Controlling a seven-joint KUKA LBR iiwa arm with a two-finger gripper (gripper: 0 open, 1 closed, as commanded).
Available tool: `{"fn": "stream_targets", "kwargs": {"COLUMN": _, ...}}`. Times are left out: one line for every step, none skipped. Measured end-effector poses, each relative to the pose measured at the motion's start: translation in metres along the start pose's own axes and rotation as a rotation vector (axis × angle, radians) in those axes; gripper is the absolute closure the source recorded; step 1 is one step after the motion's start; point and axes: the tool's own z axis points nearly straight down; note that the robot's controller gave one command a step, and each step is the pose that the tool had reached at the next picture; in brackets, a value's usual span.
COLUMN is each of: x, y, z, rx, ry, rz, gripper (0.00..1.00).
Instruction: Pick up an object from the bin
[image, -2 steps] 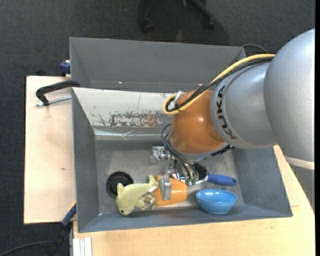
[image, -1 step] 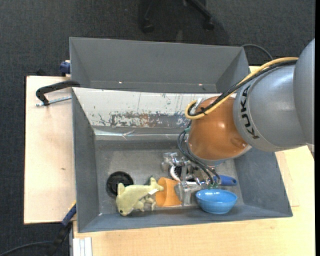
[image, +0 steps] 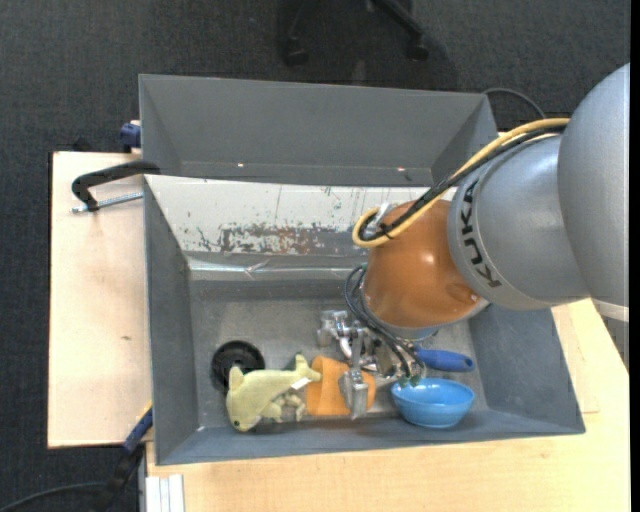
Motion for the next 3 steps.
{"fn": "stream_targets", "kwargs": {"x": -0.032, "y": 0.048, "z": 0.005, "rx": 0.001, "ry": 0.005, "rz": 0.156, "gripper": 0.00}}
{"fn": "stream_targets", "kwargs": {"x": -0.028, "y": 0.059, "z": 0.006, "rx": -0.004, "ry": 0.004, "rz": 0.440, "gripper": 0.00}}
{"fn": "stream_targets", "kwargs": {"x": -0.027, "y": 0.061, "z": 0.005, "rx": -0.007, "ry": 0.009, "rz": 0.437, "gripper": 1.00}}
